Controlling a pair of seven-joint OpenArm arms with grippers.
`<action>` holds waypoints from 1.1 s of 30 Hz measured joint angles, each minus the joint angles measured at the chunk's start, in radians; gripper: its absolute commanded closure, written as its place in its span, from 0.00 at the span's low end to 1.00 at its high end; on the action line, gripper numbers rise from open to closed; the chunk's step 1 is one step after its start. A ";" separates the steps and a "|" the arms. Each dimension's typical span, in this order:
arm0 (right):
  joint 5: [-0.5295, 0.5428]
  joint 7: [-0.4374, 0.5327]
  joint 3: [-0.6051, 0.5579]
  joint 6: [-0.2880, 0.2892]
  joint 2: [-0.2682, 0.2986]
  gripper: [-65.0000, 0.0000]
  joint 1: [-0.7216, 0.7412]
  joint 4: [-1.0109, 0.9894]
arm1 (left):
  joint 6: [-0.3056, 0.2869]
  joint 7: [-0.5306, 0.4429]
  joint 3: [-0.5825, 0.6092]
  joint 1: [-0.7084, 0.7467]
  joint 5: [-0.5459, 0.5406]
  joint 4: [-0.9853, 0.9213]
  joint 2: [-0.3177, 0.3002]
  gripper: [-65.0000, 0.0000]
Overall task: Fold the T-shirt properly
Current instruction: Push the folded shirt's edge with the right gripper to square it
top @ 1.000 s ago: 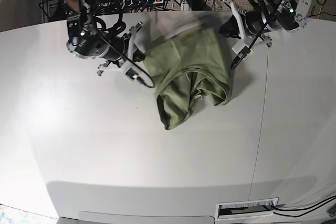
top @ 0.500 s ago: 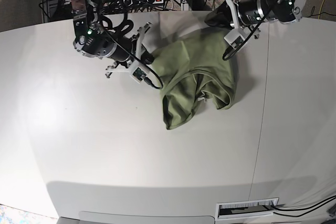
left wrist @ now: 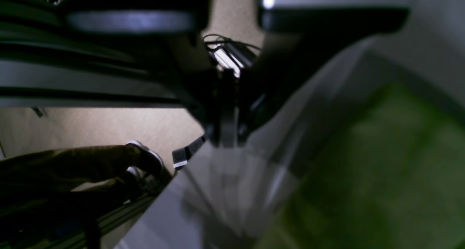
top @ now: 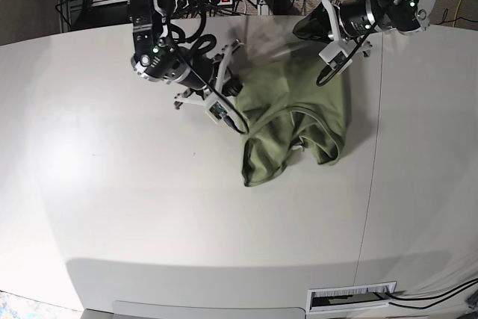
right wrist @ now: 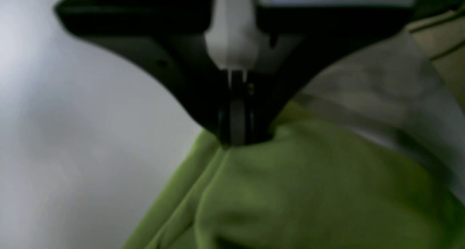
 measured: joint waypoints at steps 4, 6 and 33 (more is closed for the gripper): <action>-0.014 -0.001 -0.001 0.000 -0.051 1.00 0.057 -0.046 | 0.000 -0.001 0.000 0.000 0.000 0.000 0.000 0.98; -0.031 0.002 -0.001 0.000 -0.069 1.00 0.084 -0.049 | 0.000 -0.001 0.000 0.000 0.000 0.000 0.000 0.98; 0.026 -0.261 0.034 -0.003 -0.084 1.00 0.148 0.011 | 0.000 -0.027 0.000 0.000 0.076 0.000 0.000 0.98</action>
